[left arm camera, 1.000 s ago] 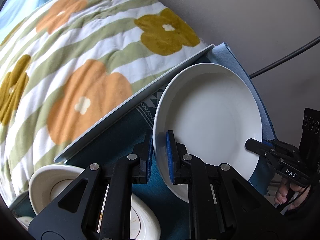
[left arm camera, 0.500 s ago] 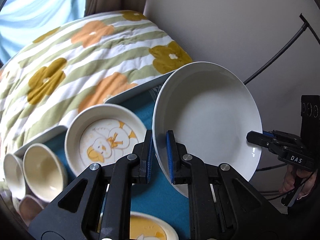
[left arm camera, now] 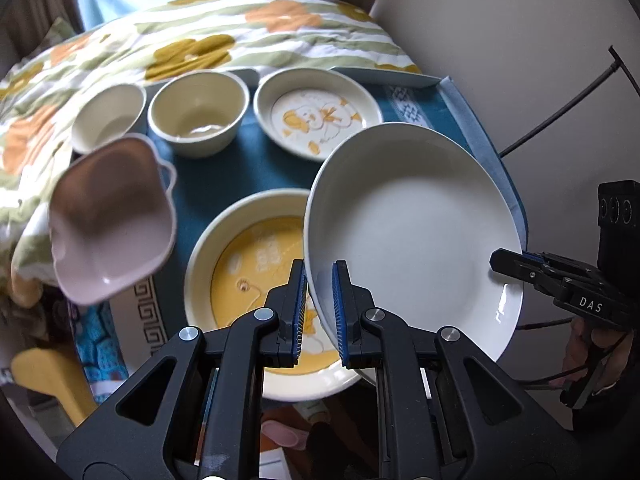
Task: Organize plates and bowls
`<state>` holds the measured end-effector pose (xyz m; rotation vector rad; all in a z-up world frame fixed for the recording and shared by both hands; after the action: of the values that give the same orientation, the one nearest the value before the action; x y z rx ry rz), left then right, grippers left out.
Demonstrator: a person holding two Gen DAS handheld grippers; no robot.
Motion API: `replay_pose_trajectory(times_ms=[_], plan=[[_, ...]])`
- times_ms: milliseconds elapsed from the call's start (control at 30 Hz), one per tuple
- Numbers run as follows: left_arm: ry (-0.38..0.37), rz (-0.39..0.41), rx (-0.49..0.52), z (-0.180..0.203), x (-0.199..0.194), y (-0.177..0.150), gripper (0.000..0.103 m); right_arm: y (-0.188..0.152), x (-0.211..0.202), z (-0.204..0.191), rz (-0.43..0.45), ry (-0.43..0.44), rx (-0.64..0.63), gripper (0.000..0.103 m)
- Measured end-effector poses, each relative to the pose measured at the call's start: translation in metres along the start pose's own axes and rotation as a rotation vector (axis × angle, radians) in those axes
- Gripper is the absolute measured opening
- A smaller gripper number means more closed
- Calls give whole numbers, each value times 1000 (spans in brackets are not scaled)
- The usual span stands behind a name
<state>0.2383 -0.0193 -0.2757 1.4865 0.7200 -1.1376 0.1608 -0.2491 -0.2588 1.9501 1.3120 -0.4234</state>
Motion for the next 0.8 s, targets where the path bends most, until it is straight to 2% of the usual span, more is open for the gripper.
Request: replay_pose_trajectory(times_ms=[200, 500, 800], plan=[[17, -42, -93, -31, 25, -38, 11, -11, 42, 3, -68, 9, -41, 17], [9, -73, -210, -55, 62, -59, 11, -2, 85, 8, -124, 27, -111, 17], [67, -90, -208, -50, 84, -60, 12, 0, 93, 7, -162, -21, -183, 17]])
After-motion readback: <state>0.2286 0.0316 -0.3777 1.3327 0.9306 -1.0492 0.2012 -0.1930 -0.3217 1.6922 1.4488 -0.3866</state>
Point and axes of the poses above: each gripper's, at about its wrist camera, not at the fingertips, and x roughly the way its jaws point, z to its right, y to its top, the point moved 6 cm from there along x, roughly the way its jaws point, and after that the axes turned 13 degrees about y, right-handed, at the moved point
